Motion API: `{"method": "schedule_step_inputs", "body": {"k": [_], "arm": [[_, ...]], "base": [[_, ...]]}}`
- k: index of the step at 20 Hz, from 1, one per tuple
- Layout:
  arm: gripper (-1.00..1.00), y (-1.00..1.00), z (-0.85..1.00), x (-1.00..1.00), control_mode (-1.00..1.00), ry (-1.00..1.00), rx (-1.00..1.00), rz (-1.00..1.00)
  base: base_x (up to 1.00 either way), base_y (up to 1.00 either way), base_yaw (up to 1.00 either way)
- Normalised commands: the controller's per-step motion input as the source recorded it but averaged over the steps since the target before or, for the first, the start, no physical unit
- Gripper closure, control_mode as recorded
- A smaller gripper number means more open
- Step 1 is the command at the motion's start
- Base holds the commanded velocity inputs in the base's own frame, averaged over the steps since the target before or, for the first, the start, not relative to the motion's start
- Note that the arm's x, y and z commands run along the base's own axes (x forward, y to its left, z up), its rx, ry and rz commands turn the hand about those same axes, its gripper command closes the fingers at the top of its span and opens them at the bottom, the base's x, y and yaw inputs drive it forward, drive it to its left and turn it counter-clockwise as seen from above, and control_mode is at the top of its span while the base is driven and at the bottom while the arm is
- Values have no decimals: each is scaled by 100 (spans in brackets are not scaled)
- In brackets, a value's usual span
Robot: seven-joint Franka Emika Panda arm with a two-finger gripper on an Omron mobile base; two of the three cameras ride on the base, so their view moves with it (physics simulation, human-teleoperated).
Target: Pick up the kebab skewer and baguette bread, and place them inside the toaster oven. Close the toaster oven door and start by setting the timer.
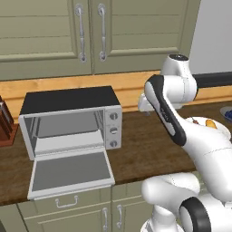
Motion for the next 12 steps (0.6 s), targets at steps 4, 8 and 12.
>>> {"method": "schedule_step_inputs", "body": {"k": [4,8,12], "arm": [[-100,100,-21,-82,-100,-32,-1,-13],[-100,100,-3,-51,-100,-34,-5,-14],[-100,100,-10,-37,-100,-24,-6,-13]], "base": [[0,0,0],[0,0,0],[0,0,0]]}}
